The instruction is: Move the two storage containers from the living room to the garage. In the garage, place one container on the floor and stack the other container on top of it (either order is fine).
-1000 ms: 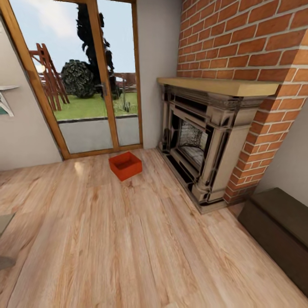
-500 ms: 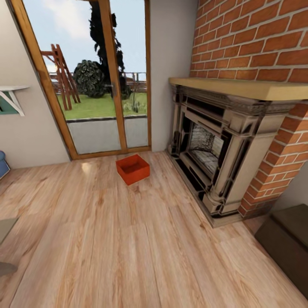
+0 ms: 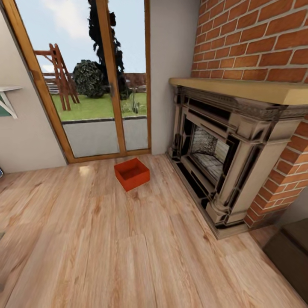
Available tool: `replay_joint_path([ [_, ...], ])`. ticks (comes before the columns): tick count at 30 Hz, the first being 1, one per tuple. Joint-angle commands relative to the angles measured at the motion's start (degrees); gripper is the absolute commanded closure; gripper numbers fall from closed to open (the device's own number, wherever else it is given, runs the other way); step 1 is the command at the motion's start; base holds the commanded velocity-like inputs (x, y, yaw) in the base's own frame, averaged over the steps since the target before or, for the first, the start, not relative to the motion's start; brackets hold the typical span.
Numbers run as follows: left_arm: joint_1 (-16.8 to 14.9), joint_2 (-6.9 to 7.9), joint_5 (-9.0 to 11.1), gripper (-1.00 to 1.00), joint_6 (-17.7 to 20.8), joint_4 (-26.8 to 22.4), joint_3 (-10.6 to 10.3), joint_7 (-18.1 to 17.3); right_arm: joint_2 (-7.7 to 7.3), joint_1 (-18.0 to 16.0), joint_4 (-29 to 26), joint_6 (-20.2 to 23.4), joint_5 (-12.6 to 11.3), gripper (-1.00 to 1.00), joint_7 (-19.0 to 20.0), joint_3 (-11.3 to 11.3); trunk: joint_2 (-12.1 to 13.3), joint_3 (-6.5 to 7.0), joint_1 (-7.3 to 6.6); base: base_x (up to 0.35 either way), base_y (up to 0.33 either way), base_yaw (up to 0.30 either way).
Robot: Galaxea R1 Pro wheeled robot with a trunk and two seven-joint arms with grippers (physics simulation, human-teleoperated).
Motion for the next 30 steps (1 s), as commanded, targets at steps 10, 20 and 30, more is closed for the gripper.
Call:
replay_joint_path([
  [10, -0.06, -0.02, 0.5, -1.0, -0.17, 0.03, -0.49, 0.18, 0.02, -0.02, 0.01, -0.14, -0.56, -1.0, -0.15, 0.48, -0.03, -0.05, 0.03, 0.324, 0.0, 0.0],
  [20, -0.03, -0.03, 0.5, -1.0, -0.17, 0.03, -0.49, 0.14, 0.02, -0.02, 0.01, -0.14, -0.56, -1.0, -0.15, 0.48, -0.03, -0.05, 0.03, 0.324, 0.0, 0.0],
  [30, -0.06, -0.03, 0.53, -1.0, -0.17, 0.03, -0.49, 0.17, 0.02, -0.02, 0.01, -0.14, -0.56, -1.0, -0.15, 0.48, -0.03, -0.05, 0.03, 0.324, 0.0, 0.0],
])
